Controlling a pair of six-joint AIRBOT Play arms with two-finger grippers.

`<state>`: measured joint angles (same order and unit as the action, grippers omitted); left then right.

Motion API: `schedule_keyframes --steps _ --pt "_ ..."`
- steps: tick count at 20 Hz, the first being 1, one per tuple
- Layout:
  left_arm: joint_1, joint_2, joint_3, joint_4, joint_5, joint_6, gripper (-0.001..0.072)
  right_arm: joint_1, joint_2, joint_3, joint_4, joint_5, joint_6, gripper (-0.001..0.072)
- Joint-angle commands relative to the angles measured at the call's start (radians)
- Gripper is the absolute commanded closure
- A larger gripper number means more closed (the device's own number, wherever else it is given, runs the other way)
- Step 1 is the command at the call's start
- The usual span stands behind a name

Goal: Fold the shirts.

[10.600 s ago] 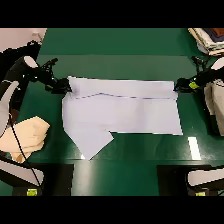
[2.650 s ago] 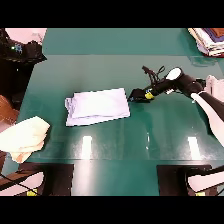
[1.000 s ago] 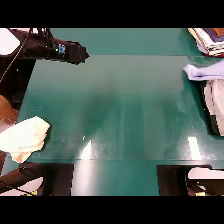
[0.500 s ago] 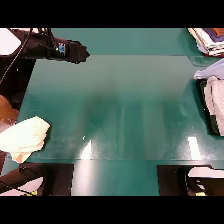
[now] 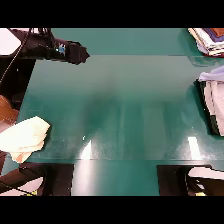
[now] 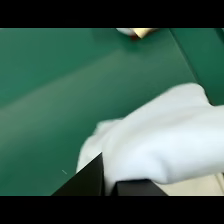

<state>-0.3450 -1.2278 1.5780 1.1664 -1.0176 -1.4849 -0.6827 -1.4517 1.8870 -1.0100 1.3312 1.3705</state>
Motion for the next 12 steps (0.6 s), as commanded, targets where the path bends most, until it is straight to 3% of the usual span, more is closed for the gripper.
schedule_keyframes --steps 1,4,5,6,9,11,12 --pt "0.0 0.0 0.0 0.004 -0.019 0.001 0.0684 -0.042 0.088 -0.154 -0.223 0.081 0.009 0.0696" --pt "0.0 0.0 0.0 0.004 -0.023 0.009 0.0684 -0.106 0.189 -0.348 -0.34 0.093 0.009 0.0692" --pt "0.0 0.0 0.0 0.004 -0.024 0.023 0.0684 -0.133 0.219 -0.409 -0.348 0.093 0.009 0.0653" --pt "0.0 0.0 0.0 0.004 -0.023 0.027 0.0684 -0.16 0.243 -0.462 -0.347 0.092 0.009 0.0564" --pt "0.0 0.0 0.0 0.004 -0.027 0.027 0.0684 -0.227 0.298 -0.586 -0.347 0.08 0.009 0.0512" --pt "0.0 0.0 0.0 0.004 -0.039 0.027 0.0684 -0.253 0.319 -0.641 -0.346 0.065 0.009 0.0198" --pt "0.0 0.0 0.0 0.004 -0.042 0.027 0.0684 -0.254 0.319 -0.647 -0.343 0.064 0.009 0.0131"
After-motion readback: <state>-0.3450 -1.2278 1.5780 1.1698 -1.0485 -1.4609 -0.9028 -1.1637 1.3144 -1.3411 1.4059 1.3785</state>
